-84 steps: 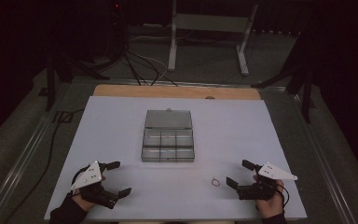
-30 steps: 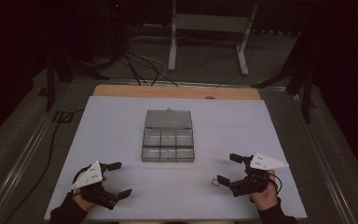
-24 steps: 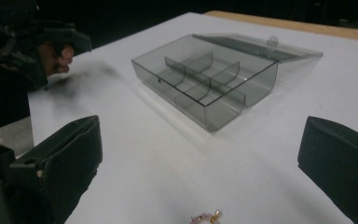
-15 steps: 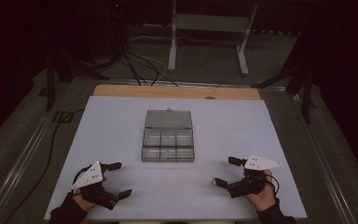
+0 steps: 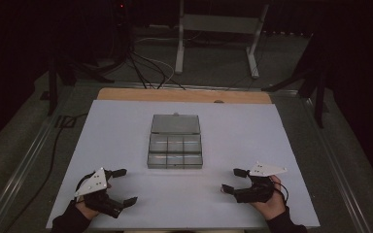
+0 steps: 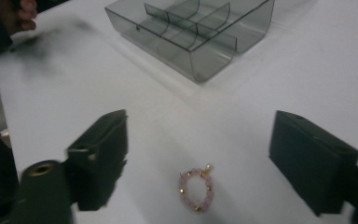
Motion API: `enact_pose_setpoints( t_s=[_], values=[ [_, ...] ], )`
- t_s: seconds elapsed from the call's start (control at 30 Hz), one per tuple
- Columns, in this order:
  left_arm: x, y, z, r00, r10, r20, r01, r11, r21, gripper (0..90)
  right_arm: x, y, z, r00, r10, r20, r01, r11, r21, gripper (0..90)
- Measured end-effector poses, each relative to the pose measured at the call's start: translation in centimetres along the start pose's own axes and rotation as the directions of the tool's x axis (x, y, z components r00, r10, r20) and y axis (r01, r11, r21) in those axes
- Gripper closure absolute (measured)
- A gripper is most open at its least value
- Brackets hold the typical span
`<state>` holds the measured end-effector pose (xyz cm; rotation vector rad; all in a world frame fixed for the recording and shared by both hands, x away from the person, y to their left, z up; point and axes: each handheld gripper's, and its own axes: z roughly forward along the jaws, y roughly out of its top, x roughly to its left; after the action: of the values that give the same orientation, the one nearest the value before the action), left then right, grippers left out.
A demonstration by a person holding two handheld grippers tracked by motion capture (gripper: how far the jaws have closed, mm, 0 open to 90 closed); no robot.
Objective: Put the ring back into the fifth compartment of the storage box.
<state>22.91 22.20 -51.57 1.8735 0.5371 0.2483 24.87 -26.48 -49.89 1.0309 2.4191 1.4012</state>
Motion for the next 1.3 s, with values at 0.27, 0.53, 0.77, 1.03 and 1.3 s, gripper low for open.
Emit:
enact_pose_setpoints(
  t_s=[0.27,0.53,0.77,1.03,1.3],
  values=[
    [0.0,0.0,0.0,1.0,-0.005,0.0,0.005,1.0,-0.001,1.0,0.3,-0.1,0.5,0.9997,0.007,0.025,-0.008,0.998,0.069,36.8],
    [0.0,0.0,0.0,1.0,-0.006,0.004,0.006,1.0,0.005,0.9,0.5,-0.2,0.9,0.9987,-0.008,0.049,0.003,0.994,0.108,51.3],
    [0.0,0.0,0.0,1.0,-0.009,0.003,0.009,1.0,0.001,1.0,0.6,-0.4,1.3,0.997,-0.024,0.074,0.013,0.99,0.137,60.5],
    [0.0,0.0,0.1,1.0,-0.007,0.004,0.007,0.9999,0.008,1.0,0.5,-0.6,1.9,0.995,-0.033,0.094,0.016,0.984,0.178,67.0],
    [0.0,0.0,0.1,0.9999,-0.008,0.006,0.008,0.9999,0.008,1.0,0.4,-0.8,2.5,0.9941,-0.054,0.094,0.034,0.977,0.209,71.6]
  ],
)
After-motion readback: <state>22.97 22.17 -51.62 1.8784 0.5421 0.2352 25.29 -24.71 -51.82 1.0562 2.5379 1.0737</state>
